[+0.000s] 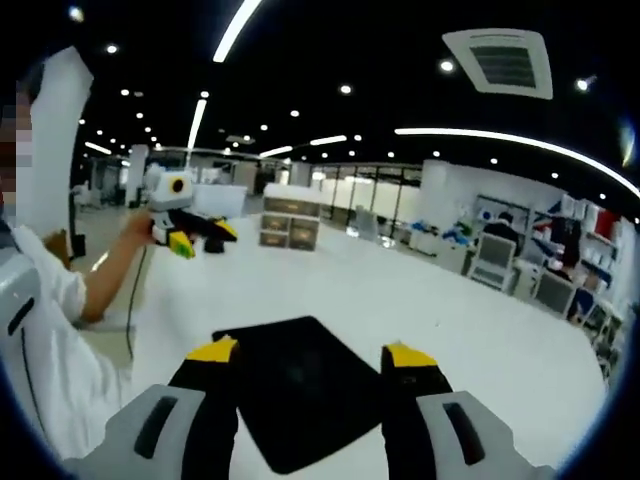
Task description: Arrange the mouse and mouse pad neatly on the desk surface
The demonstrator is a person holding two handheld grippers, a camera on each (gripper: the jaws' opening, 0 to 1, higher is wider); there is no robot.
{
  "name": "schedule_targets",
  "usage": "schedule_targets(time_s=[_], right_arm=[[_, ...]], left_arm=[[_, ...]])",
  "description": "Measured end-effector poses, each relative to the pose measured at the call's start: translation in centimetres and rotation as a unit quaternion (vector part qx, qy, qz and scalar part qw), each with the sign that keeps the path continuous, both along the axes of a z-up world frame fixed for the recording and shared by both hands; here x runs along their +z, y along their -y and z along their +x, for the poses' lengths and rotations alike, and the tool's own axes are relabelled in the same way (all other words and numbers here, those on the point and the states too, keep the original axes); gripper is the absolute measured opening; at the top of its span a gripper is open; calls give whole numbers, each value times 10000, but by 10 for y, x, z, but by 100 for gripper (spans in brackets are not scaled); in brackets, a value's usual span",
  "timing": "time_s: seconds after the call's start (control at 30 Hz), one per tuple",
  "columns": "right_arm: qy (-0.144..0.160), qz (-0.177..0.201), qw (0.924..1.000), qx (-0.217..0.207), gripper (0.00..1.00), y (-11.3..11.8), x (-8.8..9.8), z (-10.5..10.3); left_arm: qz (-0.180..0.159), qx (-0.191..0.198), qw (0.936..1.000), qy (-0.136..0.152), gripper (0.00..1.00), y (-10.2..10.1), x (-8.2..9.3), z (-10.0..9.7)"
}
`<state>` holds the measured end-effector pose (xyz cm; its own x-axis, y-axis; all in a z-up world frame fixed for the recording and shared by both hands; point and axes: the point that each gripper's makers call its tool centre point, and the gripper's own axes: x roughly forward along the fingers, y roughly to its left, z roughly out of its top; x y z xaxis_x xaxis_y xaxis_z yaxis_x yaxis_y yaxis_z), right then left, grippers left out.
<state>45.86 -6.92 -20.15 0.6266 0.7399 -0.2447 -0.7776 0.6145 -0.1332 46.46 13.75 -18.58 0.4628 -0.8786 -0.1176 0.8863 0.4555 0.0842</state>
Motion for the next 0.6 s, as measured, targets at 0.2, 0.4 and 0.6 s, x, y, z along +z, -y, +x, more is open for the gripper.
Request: schedule_targets(time_s=[0.2,0.4,0.6], right_arm=[[86,154,9998,24,54,-1,-8,-6],[123,197,9997,-64,54,0,-9,-5],[200,300,9993,-64,54,-1,-2,-6]], left_arm=[[5,2,10000,2,49,1,-1,-1],[1,-11,10000,-3,49,2,-1,-2],[3,-42,10000,33,49,3,1,-4]])
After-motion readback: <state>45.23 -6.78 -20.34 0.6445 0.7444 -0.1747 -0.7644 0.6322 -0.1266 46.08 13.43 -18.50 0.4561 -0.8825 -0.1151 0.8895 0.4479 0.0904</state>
